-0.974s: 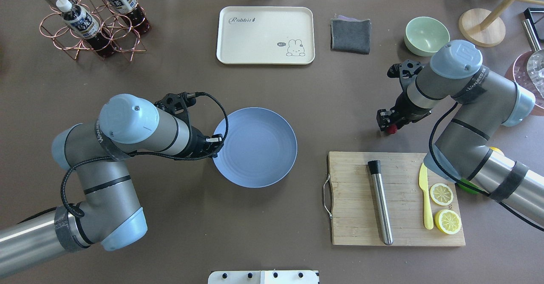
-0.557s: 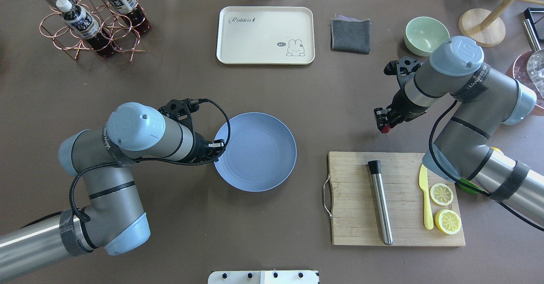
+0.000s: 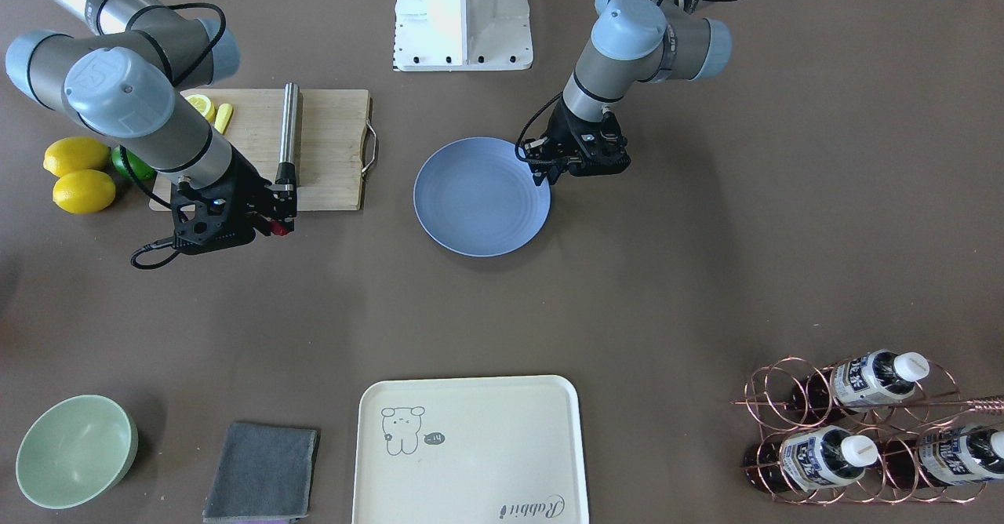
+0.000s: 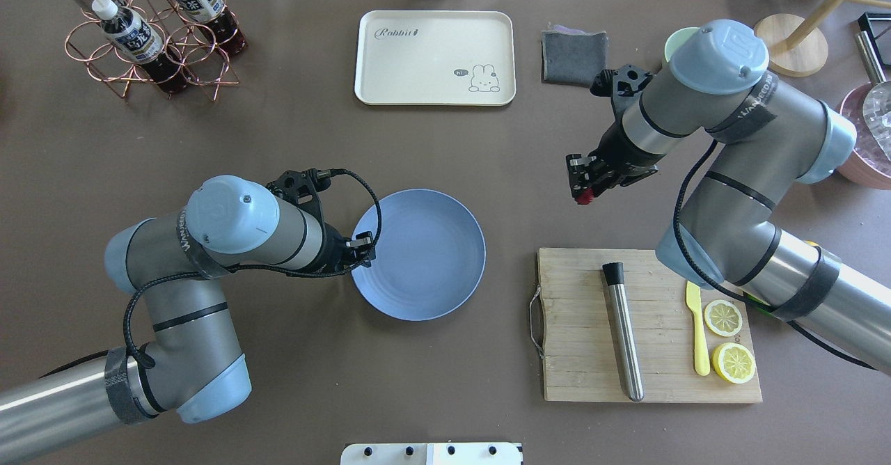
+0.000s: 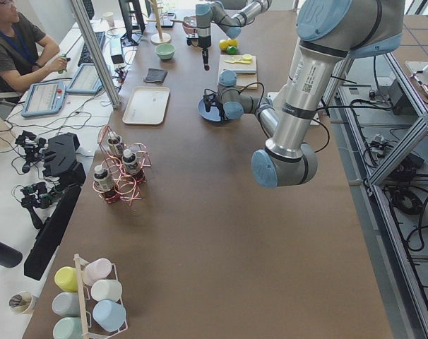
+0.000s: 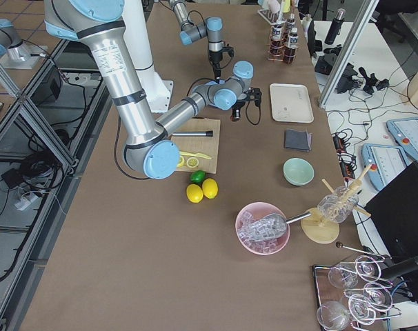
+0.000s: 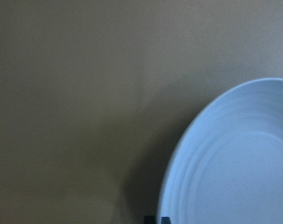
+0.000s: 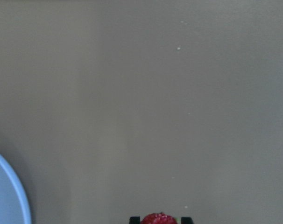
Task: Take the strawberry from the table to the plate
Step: 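Carry the strawberry over the blue plate with the right gripper while the left gripper withdraws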
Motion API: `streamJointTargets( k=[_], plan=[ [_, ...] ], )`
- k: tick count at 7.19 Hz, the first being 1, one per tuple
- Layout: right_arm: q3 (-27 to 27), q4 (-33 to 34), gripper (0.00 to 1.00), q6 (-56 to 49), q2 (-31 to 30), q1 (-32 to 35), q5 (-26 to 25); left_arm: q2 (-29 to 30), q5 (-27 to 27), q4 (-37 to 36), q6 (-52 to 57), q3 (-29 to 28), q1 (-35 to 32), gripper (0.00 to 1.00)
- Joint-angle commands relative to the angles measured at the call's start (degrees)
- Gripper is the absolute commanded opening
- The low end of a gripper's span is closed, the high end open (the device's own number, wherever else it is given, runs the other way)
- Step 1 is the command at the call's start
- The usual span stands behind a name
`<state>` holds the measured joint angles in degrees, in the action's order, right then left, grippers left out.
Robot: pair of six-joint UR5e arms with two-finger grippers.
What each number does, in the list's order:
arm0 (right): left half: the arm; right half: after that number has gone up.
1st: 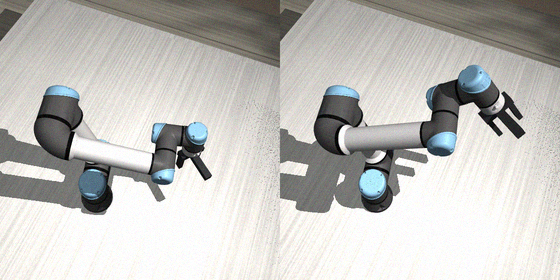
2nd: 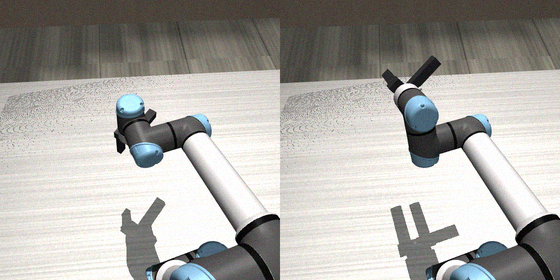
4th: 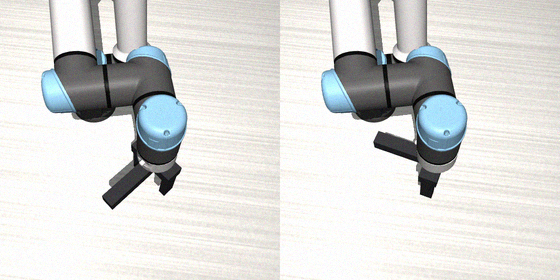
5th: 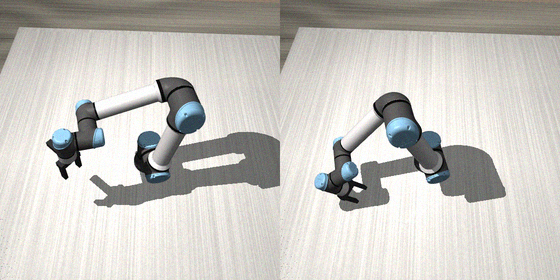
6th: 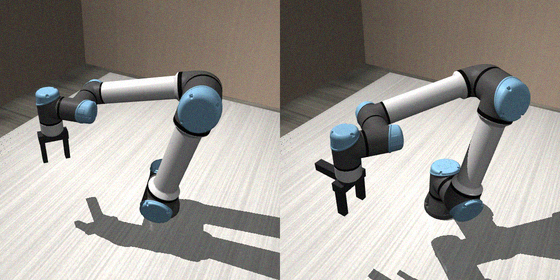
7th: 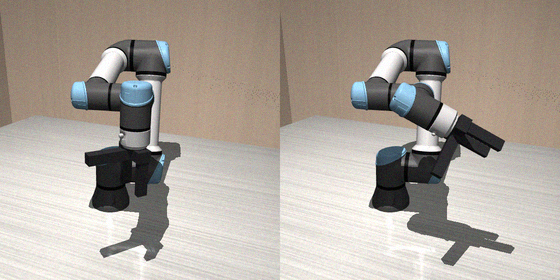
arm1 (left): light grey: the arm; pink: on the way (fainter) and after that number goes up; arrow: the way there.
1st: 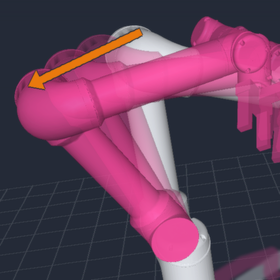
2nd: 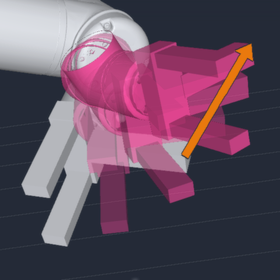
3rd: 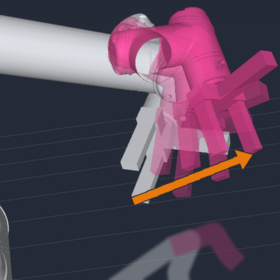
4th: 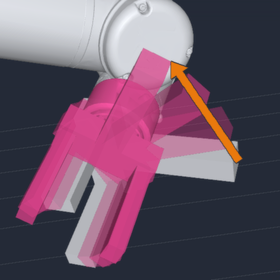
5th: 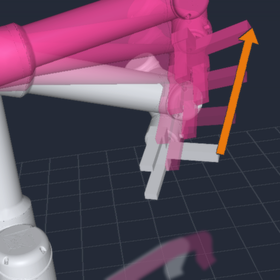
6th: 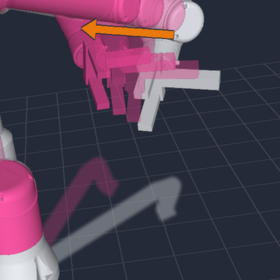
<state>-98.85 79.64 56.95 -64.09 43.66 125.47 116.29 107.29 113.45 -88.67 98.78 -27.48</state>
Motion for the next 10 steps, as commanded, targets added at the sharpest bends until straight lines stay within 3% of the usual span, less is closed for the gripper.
streamJointTargets(
  k=[1, 3, 5, 7, 10],
  plan=[
    [0.2, 0.4, 0.0, 8.5, 5.4, -4.1, -1.4, -0.6, 0.7, -1.6, 1.3, 2.3, -5.7, 0.96],
    [1.4, 0.4, 0.0, 15.3, 10.2, -9.7, -7.3, -0.8, 3.8, -15.0, 16.8, 6.2, -11.3, 0.96],
    [4.3, 0.4, 0.0, 19.8, 13.9, -14.8, -12.9, -3.2, 5.7, -15.5, 24.2, 6.1, -15.5, 0.97],
    [10.8, -0.4, 0.0, 19.7, 17.6, -17.2, -16.7, -3.3, 6.0, -15.5, 24.2, 6.0, -15.6, 0.97],
    [12.5, -0.4, 0.0, 20.7, 19.0, -18.8, -19.6, -3.6, 6.0, -15.5, 24.2, 5.6, -15.6, 0.97]
  ],
)
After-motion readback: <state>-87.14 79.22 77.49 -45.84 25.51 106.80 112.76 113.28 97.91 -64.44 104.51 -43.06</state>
